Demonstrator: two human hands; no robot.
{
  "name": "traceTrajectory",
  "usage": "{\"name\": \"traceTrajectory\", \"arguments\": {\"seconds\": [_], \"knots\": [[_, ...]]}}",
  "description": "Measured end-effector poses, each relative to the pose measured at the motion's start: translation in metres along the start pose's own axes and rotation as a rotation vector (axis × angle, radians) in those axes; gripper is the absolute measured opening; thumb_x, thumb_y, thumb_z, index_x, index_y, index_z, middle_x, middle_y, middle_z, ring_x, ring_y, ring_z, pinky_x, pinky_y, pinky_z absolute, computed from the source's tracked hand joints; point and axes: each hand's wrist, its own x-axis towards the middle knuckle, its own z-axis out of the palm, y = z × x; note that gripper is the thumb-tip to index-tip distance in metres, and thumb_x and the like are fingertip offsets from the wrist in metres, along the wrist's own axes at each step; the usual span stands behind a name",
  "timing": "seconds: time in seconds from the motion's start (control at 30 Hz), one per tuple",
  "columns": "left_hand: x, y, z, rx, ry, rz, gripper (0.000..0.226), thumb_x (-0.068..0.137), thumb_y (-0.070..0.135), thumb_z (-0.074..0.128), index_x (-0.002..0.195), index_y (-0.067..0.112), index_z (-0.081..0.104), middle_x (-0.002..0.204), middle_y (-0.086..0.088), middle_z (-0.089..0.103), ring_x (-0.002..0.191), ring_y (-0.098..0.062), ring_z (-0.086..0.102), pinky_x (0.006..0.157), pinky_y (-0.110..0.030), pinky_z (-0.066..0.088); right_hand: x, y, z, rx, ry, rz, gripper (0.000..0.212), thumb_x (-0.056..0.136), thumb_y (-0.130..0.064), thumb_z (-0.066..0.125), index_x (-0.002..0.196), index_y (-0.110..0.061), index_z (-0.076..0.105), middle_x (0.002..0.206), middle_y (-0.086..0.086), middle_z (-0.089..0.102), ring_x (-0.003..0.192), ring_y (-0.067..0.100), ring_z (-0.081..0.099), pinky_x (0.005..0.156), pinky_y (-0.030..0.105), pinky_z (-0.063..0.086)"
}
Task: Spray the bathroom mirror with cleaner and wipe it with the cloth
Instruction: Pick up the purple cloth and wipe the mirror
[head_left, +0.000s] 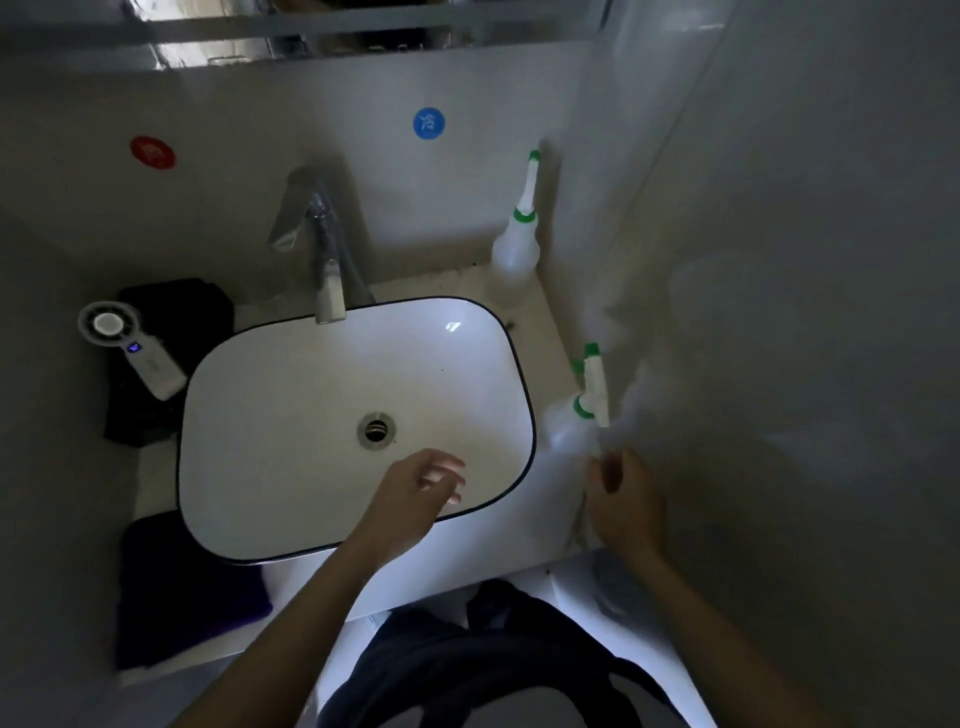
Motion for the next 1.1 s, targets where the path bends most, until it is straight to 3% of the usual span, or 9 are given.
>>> {"name": "traceTrajectory", "arguments": {"seconds": [0.17, 0.3, 0.43, 0.67, 0.77, 0.87, 0.97, 1.03, 1.1], "knots": [[0.004, 0.005, -0.032, -0.003, 0.028, 0.046, 0.024, 0.100, 0.002, 0.054, 0.102, 0.019, 0.071, 0.095, -0.003, 0.077, 0.081, -0.015, 0.075, 0.081, -0.028, 0.057, -0.026, -0.041, 0.023, -0.089, 0.005, -0.388, 0.038, 0.094, -0.039, 0.044, 0.064, -0.016, 0.042, 0.055, 0.000, 0.044, 0.049, 0.023, 0.045, 0.049, 0.039, 0.038], [-0.015, -0.003, -0.076, -0.080, 0.166, 0.068, 0.024, 0.100, -0.001, 0.054, 0.097, 0.017, 0.069, 0.095, -0.010, 0.074, 0.069, -0.007, 0.072, 0.069, -0.014, 0.051, -0.036, -0.102, 0.060, -0.179, -0.065, -0.651, 0.035, 0.094, -0.033, 0.050, 0.062, -0.020, 0.041, 0.051, -0.010, 0.034, 0.045, 0.012, 0.036, 0.045, 0.024, 0.023], [-0.064, -0.042, -0.129, -0.182, 0.351, 0.001, 0.026, 0.099, -0.002, 0.055, 0.096, 0.021, 0.069, 0.090, -0.005, 0.075, 0.071, -0.008, 0.073, 0.068, -0.016, 0.051, -0.048, -0.155, 0.118, -0.171, -0.193, -0.820, 0.032, 0.089, -0.025, 0.056, 0.061, -0.010, 0.052, 0.049, -0.001, 0.048, 0.044, 0.018, 0.044, 0.047, 0.024, 0.028], [-0.166, -0.110, -0.176, -0.377, 0.708, -0.176, 0.024, 0.100, -0.007, 0.053, 0.099, 0.014, 0.066, 0.090, -0.009, 0.070, 0.071, -0.017, 0.067, 0.062, -0.013, 0.050, -0.112, -0.227, 0.219, -0.078, -0.495, -1.069, 0.033, 0.090, -0.029, 0.056, 0.060, -0.019, 0.045, 0.045, -0.008, 0.037, 0.044, 0.015, 0.039, 0.046, 0.027, 0.028], [-0.200, -0.135, -0.175, -0.452, 0.807, -0.242, 0.026, 0.099, -0.008, 0.054, 0.097, 0.015, 0.066, 0.089, -0.010, 0.068, 0.075, -0.023, 0.065, 0.065, -0.016, 0.051, -0.151, -0.237, 0.252, -0.085, -0.613, -1.121, 0.033, 0.088, -0.027, 0.059, 0.060, -0.017, 0.045, 0.050, -0.003, 0.048, 0.047, 0.025, 0.046, 0.050, 0.028, 0.029], [-0.226, -0.157, -0.165, -0.466, 0.849, -0.362, 0.020, 0.098, -0.006, 0.056, 0.103, 0.010, 0.066, 0.093, -0.011, 0.070, 0.075, -0.020, 0.067, 0.059, -0.010, 0.049, -0.183, -0.233, 0.280, -0.106, -0.738, -1.155, 0.031, 0.090, -0.025, 0.060, 0.064, -0.013, 0.050, 0.055, 0.002, 0.055, 0.049, 0.026, 0.050, 0.050, 0.027, 0.032], [-0.244, -0.179, -0.153, -0.463, 0.847, -0.458, 0.020, 0.099, -0.001, 0.058, 0.101, 0.017, 0.067, 0.096, -0.006, 0.072, 0.071, -0.013, 0.073, 0.060, -0.017, 0.054, -0.205, -0.223, 0.303, -0.165, -0.859, -1.146, 0.023, 0.093, -0.023, 0.063, 0.074, -0.012, 0.057, 0.065, 0.001, 0.061, 0.057, 0.023, 0.056, 0.053, 0.029, 0.038], [-0.253, -0.187, -0.148, -0.429, 0.855, -0.489, 0.022, 0.099, 0.000, 0.059, 0.099, 0.020, 0.067, 0.094, -0.005, 0.072, 0.067, -0.005, 0.073, 0.057, -0.018, 0.053, -0.213, -0.212, 0.316, -0.267, -0.931, -1.112, 0.007, 0.093, -0.019, 0.060, 0.089, -0.013, 0.060, 0.085, 0.000, 0.063, 0.070, 0.021, 0.059, 0.058, 0.031, 0.044], [-0.259, -0.191, -0.146, -0.397, 0.849, -0.512, 0.023, 0.098, 0.001, 0.060, 0.097, 0.022, 0.067, 0.093, -0.004, 0.073, 0.066, -0.004, 0.072, 0.061, -0.021, 0.051, -0.218, -0.201, 0.329, -0.448, -0.961, -1.098, 0.024, 0.091, -0.012, 0.059, 0.115, -0.012, 0.056, 0.113, 0.005, 0.057, 0.089, 0.025, 0.063, 0.066, 0.035, 0.050]]}}
